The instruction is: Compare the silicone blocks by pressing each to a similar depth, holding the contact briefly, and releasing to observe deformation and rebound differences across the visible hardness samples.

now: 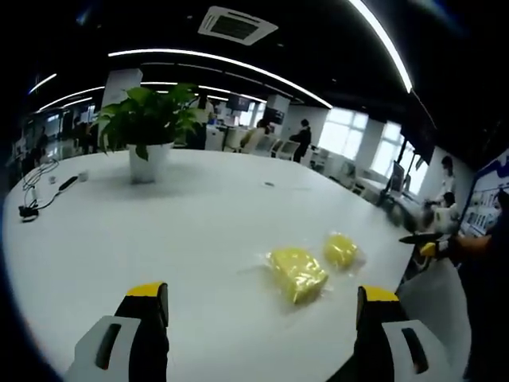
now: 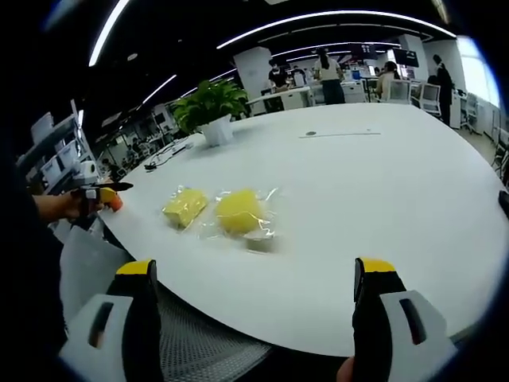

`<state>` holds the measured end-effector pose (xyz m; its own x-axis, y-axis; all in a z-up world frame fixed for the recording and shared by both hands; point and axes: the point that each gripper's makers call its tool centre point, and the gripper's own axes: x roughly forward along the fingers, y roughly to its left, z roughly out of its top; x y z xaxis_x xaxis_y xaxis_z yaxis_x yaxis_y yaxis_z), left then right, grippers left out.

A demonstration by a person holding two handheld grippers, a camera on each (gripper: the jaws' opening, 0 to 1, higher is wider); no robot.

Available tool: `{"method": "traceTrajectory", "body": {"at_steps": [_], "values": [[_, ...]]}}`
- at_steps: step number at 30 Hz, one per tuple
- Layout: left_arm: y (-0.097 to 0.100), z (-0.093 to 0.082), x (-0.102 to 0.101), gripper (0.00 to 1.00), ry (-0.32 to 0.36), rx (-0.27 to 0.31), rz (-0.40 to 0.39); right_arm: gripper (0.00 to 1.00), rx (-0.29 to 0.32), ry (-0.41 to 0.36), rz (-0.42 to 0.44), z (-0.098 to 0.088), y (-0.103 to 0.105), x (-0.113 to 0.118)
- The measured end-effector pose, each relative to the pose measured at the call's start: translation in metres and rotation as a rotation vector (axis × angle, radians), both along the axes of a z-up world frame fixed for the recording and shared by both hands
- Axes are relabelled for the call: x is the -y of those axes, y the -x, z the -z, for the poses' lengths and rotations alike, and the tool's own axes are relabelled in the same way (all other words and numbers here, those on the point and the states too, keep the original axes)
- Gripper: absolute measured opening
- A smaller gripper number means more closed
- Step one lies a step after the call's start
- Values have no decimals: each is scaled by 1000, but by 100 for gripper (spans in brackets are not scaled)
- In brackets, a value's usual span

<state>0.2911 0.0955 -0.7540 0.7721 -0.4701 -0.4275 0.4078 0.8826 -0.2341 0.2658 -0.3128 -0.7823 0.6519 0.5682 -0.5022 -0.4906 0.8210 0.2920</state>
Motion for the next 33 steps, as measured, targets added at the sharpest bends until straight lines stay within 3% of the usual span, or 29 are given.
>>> {"method": "traceTrajectory", "body": {"at_steps": [4,20,29,33], "values": [[-3,-1,-4,100,0,4,-12,96,-3,31,-45,3,4,-4],[-6,-2,-5,100,21,-17,-13,96,4,39,-56,-4,-7,-5],[-5,-2,-6,100,4,-26,20,96,142,0,-2,-24,-29,-1],[-5,0,-6,100,0,-30,23,96,143,11,9,-23,-29,0]]}}
